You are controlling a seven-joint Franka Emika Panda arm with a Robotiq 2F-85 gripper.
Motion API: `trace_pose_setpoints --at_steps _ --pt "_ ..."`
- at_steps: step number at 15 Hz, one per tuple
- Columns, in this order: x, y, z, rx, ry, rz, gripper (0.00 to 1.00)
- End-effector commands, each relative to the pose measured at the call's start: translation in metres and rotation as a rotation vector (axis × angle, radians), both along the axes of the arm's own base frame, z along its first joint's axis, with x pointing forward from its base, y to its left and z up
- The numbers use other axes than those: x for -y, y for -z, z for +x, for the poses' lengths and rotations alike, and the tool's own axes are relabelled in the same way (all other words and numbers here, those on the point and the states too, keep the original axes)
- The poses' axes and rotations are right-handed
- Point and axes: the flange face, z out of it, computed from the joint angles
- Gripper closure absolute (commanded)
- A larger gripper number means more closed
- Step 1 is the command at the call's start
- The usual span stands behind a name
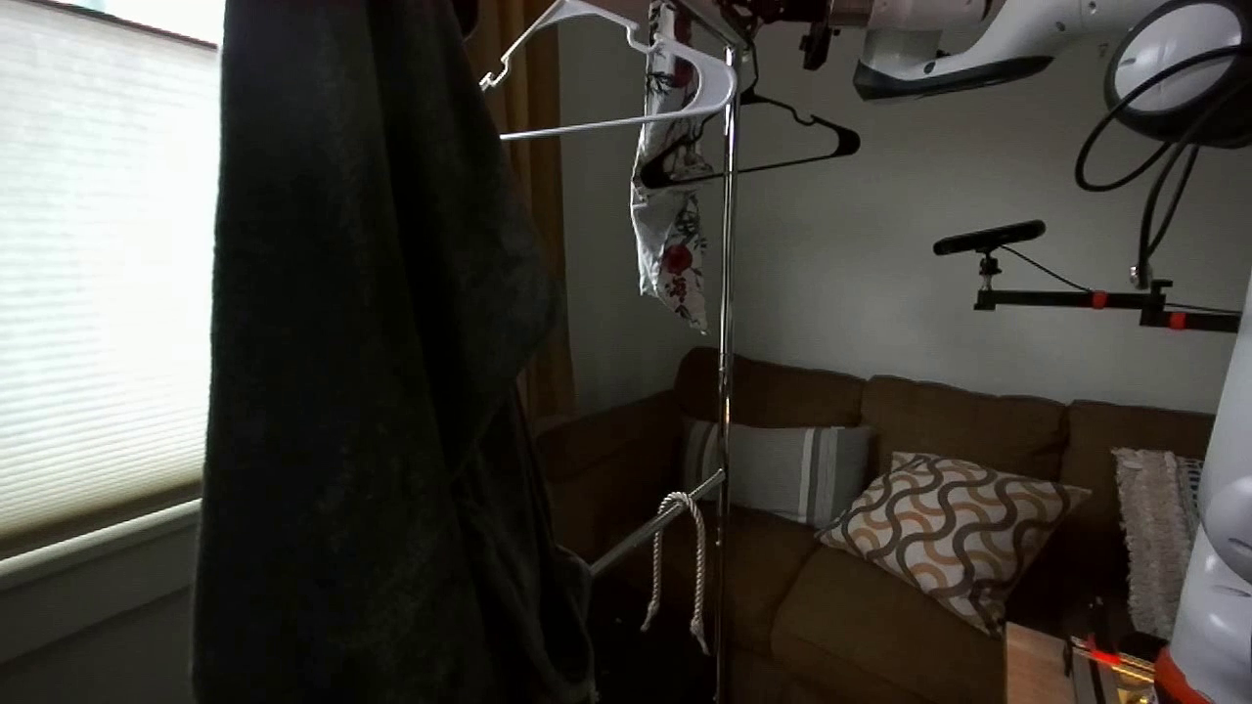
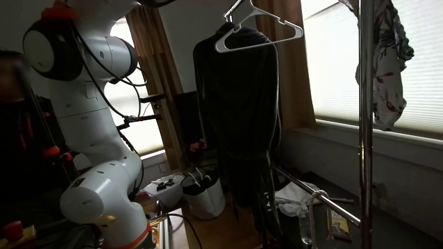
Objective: Hang the floral pillowcase on the top rail of the stand
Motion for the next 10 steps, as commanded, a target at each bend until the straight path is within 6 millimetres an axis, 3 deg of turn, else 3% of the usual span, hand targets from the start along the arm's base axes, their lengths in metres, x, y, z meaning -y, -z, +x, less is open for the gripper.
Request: trace_pose_setpoints --at_steps 1,6,7,10 --pt "-0.003 0.036 -0.009 -0.172 -0.066 0.079 0.99" --pt "-0.007 0.077 -0.014 -0.397 -0.140 0.179 0.99" --pt "-0.024 0.087 -0.010 -0.428 -0.148 0.195 0.99" --pt "-0.036 0.102 -0.006 -0.494 -0.171 0.244 0.99"
